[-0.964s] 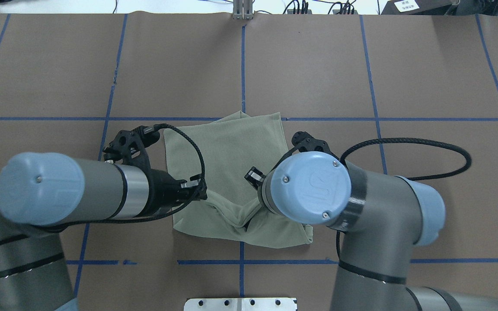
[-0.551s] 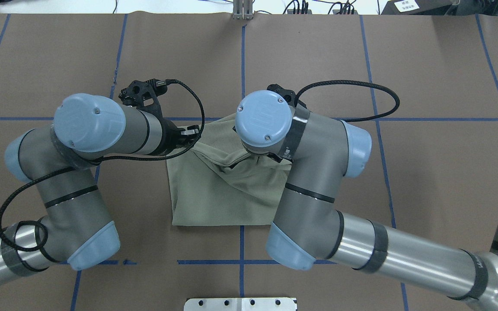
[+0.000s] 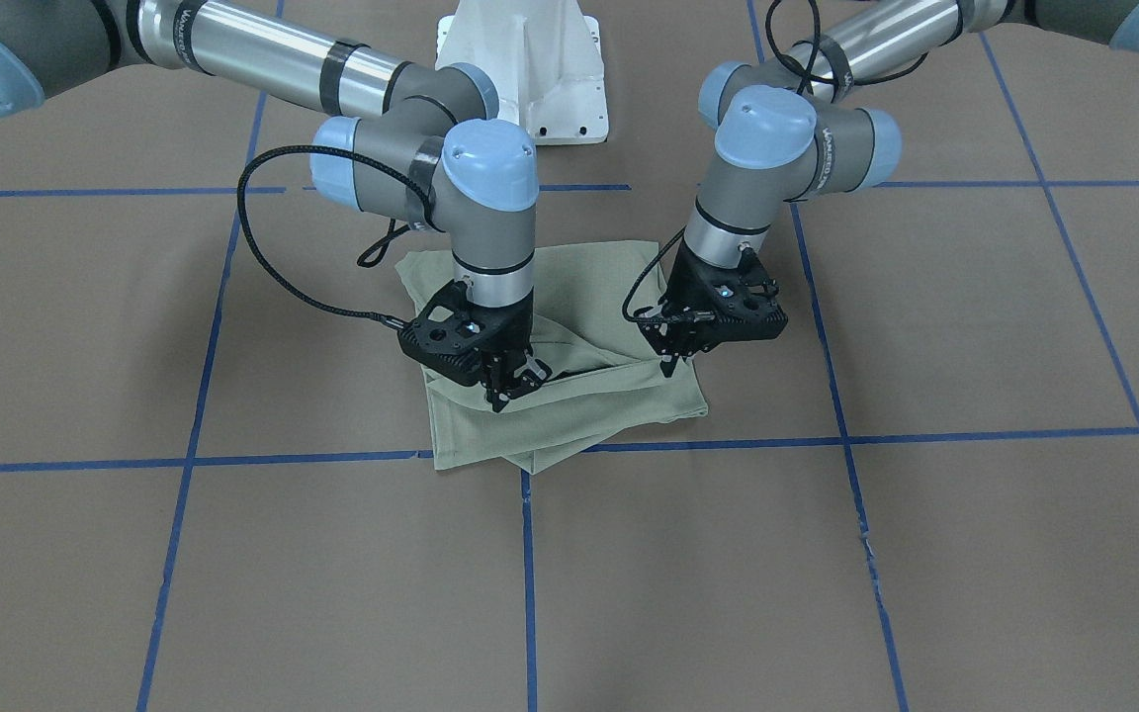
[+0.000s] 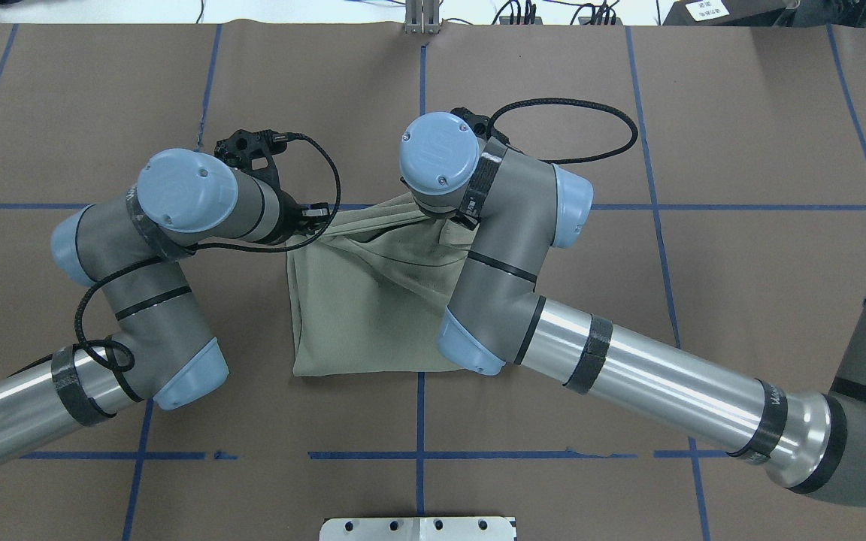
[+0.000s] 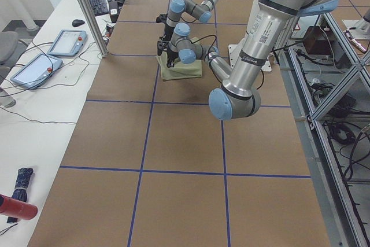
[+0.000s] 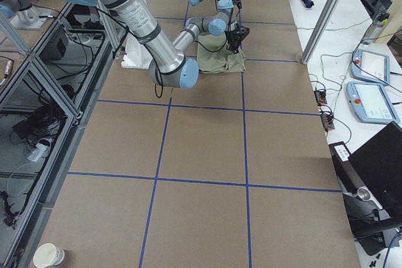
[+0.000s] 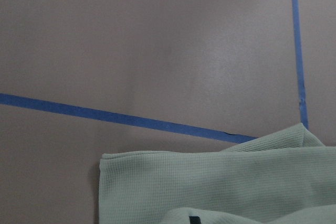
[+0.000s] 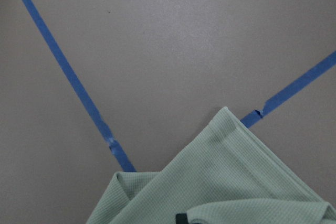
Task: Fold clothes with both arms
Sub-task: 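Withdraw the opened left gripper while the right gripper presses the fold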
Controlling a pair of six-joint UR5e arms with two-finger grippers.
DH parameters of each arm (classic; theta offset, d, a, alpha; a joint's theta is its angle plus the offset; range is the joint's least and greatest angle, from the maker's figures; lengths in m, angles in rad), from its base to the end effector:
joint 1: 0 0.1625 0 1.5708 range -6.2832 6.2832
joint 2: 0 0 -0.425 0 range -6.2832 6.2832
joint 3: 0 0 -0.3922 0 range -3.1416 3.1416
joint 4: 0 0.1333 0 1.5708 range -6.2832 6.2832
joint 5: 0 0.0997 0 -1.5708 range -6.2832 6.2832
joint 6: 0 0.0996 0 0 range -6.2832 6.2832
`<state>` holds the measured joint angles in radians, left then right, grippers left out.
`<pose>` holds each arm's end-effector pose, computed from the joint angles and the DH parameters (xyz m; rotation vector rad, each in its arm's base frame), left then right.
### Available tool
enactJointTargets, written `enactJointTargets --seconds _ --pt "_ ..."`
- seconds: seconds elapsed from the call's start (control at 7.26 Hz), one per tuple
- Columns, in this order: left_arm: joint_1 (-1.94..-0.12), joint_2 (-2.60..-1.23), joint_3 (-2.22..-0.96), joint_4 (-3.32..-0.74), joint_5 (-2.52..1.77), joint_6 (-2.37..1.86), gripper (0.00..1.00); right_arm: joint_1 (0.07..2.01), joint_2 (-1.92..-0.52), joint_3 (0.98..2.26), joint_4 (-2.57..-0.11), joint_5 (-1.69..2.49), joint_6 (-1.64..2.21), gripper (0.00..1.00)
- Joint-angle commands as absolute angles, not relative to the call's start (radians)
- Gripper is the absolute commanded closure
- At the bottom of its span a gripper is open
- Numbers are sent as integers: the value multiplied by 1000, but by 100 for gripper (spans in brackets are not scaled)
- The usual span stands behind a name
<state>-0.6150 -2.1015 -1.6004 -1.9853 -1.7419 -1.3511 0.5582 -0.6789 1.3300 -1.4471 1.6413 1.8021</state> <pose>0.4920 -0.4900 0.2932 0.2511 0.9558 -0.2794 -0.5977 -0.5221 0.1929 0.0614 -0.7932 0.7213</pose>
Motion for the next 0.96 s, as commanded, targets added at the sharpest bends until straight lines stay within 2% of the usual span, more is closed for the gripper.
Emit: enactJointTargets --seconds 0.0,0.14,0.28,0.55,0.83 --pt "-615 -2123 -1551 -1999 -1741 -1348 100 561 -676 1305 -1439 1640 1761 100" --pt "-615 -2122 -1551 -1999 -1741 -1338 34 561 -676 1302 -1437 1634 1753 55" --pt "-618 -2121 -1557 -1996 -1743 -1288 0 571 -669 1299 -1439 1629 1656 1" --pt "-731 -2118 -1575 -1999 -1884 -1124 0 636 -646 1307 -1453 1792 1553 0" --pt "-775 -2112 -1571 -1999 -1956 -1063 0 593 -667 1336 -1466 1795 1551 0"
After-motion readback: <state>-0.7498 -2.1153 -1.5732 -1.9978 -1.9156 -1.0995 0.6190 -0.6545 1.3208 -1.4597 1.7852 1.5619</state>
